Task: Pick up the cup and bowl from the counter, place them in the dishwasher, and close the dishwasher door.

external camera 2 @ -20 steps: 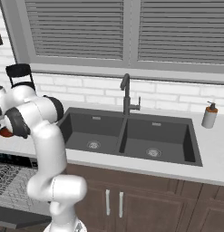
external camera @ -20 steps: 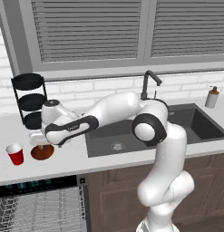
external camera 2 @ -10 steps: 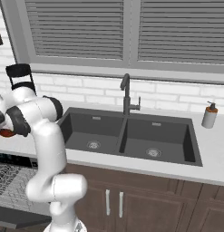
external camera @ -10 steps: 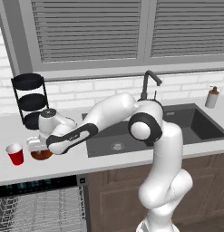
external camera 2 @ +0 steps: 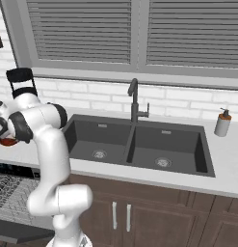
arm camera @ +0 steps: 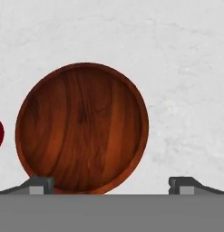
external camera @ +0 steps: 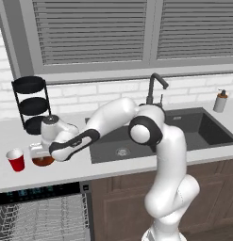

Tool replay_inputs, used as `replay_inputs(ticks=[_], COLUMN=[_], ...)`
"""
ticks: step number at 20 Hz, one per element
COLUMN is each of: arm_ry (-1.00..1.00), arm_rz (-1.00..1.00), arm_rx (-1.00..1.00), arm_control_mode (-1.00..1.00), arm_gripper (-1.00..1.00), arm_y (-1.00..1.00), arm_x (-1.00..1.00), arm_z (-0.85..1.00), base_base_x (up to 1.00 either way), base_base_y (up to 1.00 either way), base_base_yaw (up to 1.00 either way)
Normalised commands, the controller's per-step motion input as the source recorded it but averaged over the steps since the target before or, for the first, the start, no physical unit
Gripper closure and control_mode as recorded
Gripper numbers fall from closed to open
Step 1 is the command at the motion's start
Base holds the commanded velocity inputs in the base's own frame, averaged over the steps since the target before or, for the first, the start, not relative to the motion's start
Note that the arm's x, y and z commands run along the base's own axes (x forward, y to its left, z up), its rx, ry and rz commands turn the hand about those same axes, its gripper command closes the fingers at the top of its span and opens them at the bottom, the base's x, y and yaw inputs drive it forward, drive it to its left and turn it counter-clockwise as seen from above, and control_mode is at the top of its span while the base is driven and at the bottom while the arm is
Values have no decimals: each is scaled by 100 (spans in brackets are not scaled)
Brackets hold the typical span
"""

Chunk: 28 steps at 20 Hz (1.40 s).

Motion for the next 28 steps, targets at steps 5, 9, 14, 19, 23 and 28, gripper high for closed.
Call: replay_inputs(ticks=[5, 9, 14, 19, 23, 28], arm_ry=[4, 2, 0, 0, 1, 0], arm_rz=[0, 0, 0, 0, 0, 0], arm_rx=[0, 0, 0, 0, 0, 0], arm_control_mode=[-100, -100, -100, -100, -100, -100], arm_gripper=[-100, -100, -100, -100, -100, -100], arm_y=[0, 0, 0, 0, 0, 0], arm_x=[15, 4, 0, 1, 0, 0], arm_z=[-9, -29, -30, -9, -2, 0], base_base_x=[0, 0, 0, 0, 0, 0], base_base_y=[0, 0, 0, 0, 0, 0], base_base_yaw=[0, 0, 0, 0, 0, 0])
